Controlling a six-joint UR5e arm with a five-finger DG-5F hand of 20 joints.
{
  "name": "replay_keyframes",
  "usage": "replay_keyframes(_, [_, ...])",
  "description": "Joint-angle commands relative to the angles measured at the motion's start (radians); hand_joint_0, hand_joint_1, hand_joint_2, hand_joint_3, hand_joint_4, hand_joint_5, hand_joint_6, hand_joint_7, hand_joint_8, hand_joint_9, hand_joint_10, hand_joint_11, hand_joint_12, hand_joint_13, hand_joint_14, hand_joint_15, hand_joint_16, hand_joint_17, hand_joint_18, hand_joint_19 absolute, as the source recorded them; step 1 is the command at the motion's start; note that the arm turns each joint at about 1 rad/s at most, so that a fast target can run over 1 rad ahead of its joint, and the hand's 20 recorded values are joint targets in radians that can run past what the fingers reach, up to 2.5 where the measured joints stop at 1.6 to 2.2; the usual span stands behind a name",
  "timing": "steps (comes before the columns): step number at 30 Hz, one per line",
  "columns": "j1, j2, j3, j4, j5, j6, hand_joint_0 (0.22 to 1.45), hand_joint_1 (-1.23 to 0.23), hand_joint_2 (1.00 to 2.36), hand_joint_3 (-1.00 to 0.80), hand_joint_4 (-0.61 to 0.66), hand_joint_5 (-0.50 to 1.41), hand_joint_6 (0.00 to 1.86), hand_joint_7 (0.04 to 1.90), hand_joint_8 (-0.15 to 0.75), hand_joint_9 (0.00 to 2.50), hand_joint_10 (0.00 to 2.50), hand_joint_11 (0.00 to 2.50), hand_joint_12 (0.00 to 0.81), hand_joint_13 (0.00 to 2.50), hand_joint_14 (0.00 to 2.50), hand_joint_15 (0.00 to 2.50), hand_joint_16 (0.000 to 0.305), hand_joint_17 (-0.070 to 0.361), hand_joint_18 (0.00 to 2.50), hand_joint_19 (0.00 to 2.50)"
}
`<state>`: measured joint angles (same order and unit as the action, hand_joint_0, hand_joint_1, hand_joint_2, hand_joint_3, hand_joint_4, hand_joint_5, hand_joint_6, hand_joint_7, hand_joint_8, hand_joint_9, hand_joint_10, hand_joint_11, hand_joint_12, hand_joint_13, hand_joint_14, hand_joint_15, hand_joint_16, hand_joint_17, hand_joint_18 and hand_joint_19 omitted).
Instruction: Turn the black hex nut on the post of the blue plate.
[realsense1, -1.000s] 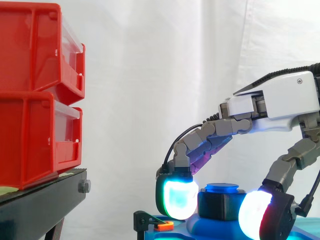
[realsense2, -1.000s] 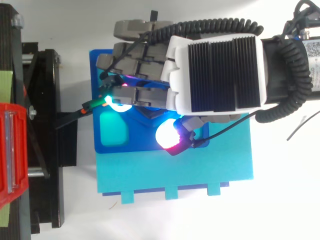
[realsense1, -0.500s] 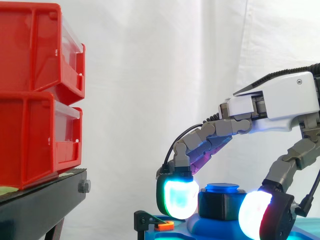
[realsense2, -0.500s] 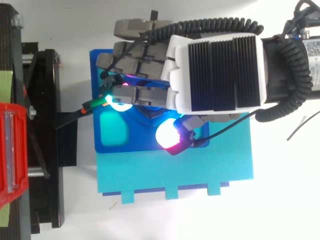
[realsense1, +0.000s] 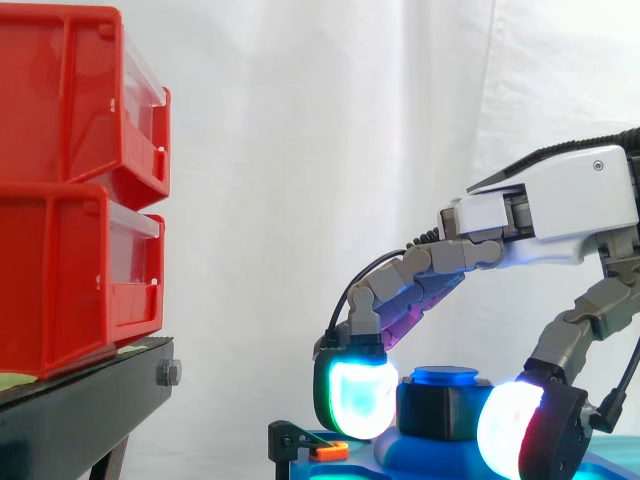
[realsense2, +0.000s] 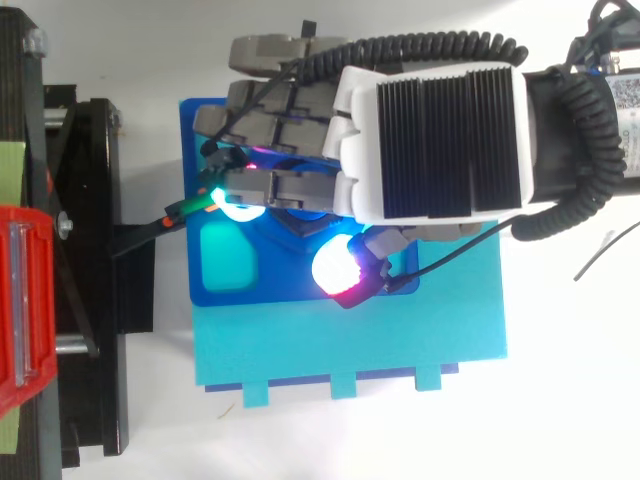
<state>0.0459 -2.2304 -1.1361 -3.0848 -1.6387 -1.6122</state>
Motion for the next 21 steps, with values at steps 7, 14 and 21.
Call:
replay_keyframes(7, [-0.003,0.0,-0.001,0.0,-0.003,0.0,0.55,-0.76,1.0,-0.46,0.19,-0.18,0.5,1.17,0.26,0.38,0.0,0.06,0.353,0.45,0.0,0.07,0.05,0.113,0.44,0.22])
replay_keyframes(14, [-0.003,0.0,-0.001,0.0,-0.003,0.0,0.55,-0.76,1.0,-0.47,0.19,-0.18,0.5,1.18,0.259,0.38,0.0,0.06,0.353,0.45,0.0,0.08,0.05,0.112,0.44,0.22])
replay_keyframes(21, [-0.003,0.0,-0.001,0.003,-0.004,0.0,0.52,-0.77,1.0,-0.5,0.2,-0.18,0.5,1.16,0.265,0.38,0.0,0.06,0.361,0.45,0.0,0.07,0.051,0.115,0.44,0.21])
